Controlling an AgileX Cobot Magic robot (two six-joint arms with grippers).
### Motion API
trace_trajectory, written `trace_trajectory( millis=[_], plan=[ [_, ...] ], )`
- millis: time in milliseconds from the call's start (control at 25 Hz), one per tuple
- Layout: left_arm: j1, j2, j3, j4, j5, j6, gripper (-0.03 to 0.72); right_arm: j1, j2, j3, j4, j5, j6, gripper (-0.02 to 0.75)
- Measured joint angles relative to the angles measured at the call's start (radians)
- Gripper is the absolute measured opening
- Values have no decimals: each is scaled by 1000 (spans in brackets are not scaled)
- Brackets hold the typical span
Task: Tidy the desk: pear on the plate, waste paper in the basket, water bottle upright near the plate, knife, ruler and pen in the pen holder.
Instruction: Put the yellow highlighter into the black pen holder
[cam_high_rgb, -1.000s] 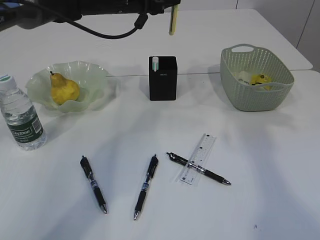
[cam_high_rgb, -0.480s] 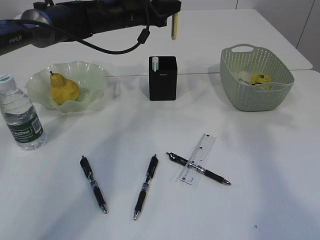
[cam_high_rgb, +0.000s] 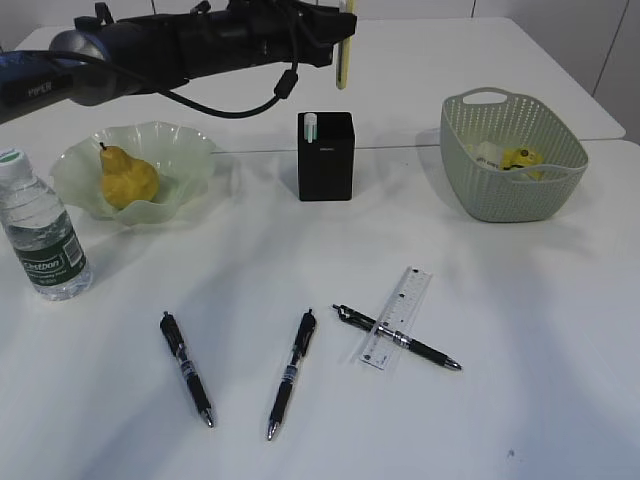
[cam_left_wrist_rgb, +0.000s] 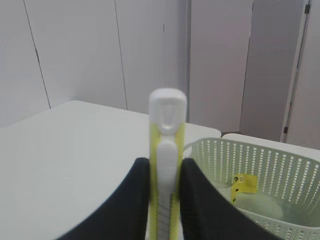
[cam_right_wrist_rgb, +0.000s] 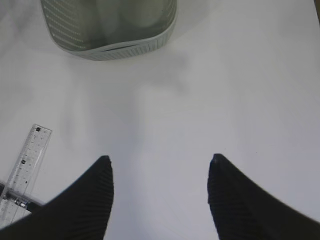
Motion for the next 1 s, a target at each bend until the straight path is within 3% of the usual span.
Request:
trace_trajectory(
  millis=[1000],
  plan=[
    [8, 55, 0, -6, -22, 0, 109, 0, 0, 0, 0, -10, 0, 473]
  ],
)
